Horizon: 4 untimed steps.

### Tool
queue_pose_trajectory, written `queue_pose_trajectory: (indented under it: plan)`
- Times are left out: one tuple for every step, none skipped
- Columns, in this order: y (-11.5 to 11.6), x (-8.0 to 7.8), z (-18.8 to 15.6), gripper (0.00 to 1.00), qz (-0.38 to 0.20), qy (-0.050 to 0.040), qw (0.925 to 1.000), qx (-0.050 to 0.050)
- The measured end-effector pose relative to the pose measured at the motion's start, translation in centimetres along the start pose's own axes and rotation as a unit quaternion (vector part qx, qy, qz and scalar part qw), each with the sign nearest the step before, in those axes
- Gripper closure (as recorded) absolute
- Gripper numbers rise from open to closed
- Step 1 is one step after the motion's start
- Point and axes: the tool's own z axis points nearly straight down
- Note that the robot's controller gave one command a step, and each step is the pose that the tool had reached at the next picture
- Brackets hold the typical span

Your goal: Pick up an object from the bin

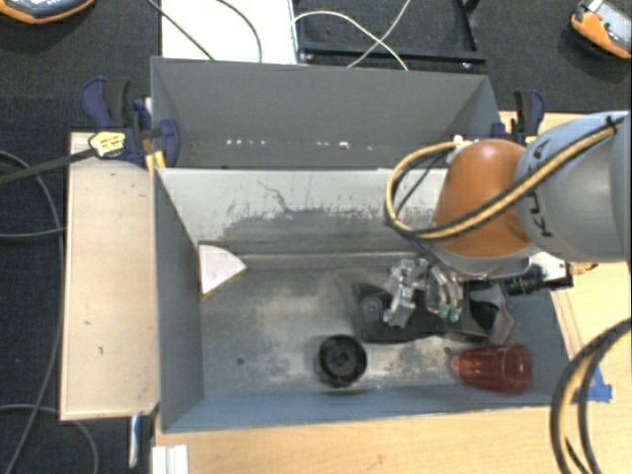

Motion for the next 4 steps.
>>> queue_pose_trajectory:
  plan:
    - [0.0,0.0,-2.3,1.0,0.0,0.0005,1.0,0.0]
    - [0.0,-0.1,-3.9,1.0,0.0,-0.0016,1.0,-0.001]
    - [0.0,-0.1,-5.0,1.0,-0.001,-0.0022,1.0,-0.001]
    - [0.0,-0.1,-6.1,1.0,-0.001,-0.0022,1.0,-0.001]
